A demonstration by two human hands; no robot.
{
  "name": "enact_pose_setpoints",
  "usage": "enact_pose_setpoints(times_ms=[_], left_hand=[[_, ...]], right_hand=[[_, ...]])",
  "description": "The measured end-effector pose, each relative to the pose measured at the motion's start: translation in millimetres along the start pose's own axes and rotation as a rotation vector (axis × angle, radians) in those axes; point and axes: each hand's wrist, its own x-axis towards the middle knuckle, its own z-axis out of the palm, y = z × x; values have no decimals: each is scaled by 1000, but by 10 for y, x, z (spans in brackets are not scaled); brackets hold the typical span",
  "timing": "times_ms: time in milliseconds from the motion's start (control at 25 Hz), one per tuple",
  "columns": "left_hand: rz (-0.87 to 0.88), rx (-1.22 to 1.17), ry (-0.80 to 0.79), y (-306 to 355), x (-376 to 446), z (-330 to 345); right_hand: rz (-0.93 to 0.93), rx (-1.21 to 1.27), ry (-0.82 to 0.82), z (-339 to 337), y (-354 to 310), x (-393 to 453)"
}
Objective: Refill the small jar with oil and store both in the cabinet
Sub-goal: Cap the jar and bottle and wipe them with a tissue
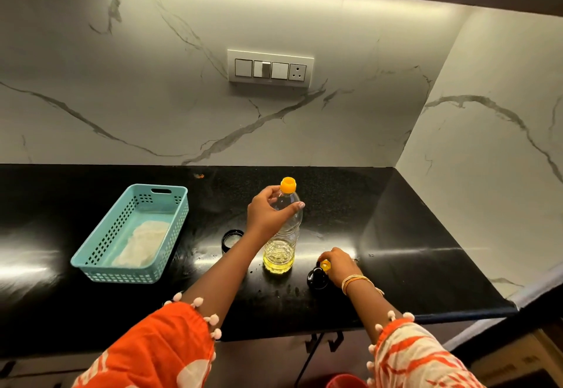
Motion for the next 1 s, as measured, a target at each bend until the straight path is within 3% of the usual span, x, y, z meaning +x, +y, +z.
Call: enact_pose_setpoints(times_ms=[120, 280, 480, 600, 800, 1000], left_hand=[[-3, -10, 16, -15, 0, 7], [2, -15, 29, -32, 2, 15], [13, -16, 42, -56, 11, 20], [12, -29, 35, -60, 13, 22], [28, -60, 20, -62, 6, 17], [39, -104, 19, -64, -2, 21]], right_hand=[[38, 63, 61, -13, -19, 75], [164, 531, 330, -265, -256, 99], [-109, 915, 608, -922, -817, -18], [-288, 1102, 672, -1246, -1133, -151], [-499, 1049, 591, -1446, -1306, -300], [-548, 856, 547, -1435, -1283, -331]])
